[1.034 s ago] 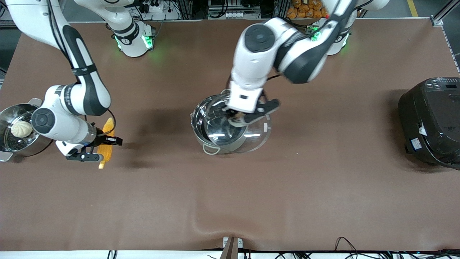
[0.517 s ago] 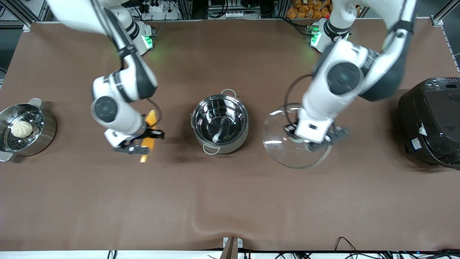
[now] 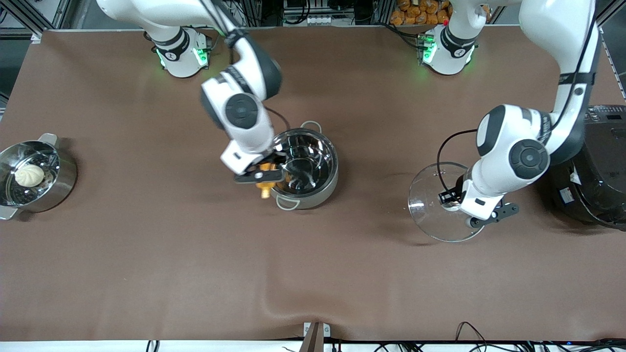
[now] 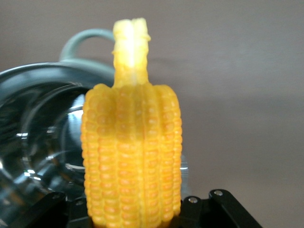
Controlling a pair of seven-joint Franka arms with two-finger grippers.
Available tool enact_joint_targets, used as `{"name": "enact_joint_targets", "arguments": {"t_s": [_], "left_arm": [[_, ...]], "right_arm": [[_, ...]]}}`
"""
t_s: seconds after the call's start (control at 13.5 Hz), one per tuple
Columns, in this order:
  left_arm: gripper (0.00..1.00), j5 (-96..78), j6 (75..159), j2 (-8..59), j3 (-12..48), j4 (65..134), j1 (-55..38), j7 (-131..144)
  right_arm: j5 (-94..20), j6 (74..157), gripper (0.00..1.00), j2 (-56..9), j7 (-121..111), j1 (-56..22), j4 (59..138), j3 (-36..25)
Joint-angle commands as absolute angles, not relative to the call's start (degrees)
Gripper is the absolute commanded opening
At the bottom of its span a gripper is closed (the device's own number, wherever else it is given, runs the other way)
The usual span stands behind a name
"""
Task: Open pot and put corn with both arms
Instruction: 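Lift the lid with the left gripper while the right gripper carries corn over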
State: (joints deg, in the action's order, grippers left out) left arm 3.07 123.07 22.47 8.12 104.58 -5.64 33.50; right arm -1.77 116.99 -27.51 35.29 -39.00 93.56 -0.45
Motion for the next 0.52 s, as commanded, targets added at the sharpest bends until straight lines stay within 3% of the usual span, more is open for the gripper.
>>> {"name": "enact_joint_targets", "arguments": {"t_s": [0.0, 0.44], "left_arm": [[0.00, 4.3, 129.3, 19.8, 9.1, 112.2, -5.3, 33.5], [0.00, 4.3, 137.8, 21.7, 9.2, 118.7, -5.3, 33.7]], "right_arm": [[1.3, 115.8, 0.00, -34.2, 38.9, -42.6, 86.1, -1.2], [3.9, 115.8, 0.00, -36.8, 40.3, -44.4, 85.8, -1.3]]}}
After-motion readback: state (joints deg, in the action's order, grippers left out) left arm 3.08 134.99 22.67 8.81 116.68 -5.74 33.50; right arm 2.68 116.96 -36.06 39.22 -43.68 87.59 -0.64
